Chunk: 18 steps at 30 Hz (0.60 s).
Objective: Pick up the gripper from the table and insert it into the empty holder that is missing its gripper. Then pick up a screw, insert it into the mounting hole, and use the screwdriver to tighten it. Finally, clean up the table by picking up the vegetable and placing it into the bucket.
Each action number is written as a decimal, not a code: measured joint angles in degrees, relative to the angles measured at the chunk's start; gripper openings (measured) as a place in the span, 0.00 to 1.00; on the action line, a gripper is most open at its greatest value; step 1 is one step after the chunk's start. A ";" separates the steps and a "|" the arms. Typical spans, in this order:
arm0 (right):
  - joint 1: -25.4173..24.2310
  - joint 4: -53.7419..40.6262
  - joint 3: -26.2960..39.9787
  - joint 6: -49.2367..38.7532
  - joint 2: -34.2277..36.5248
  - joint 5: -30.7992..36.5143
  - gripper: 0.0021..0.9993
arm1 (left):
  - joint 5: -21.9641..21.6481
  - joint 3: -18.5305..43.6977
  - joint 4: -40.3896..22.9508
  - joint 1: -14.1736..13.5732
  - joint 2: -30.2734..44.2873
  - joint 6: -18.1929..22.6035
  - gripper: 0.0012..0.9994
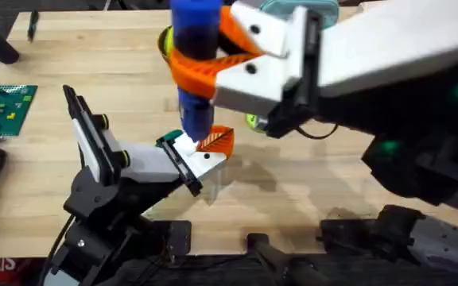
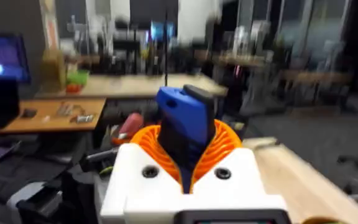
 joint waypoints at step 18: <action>1.13 -5.88 7.34 -2.85 5.51 -2.57 0.05 | 0.00 0.00 -0.01 0.00 0.00 0.00 0.01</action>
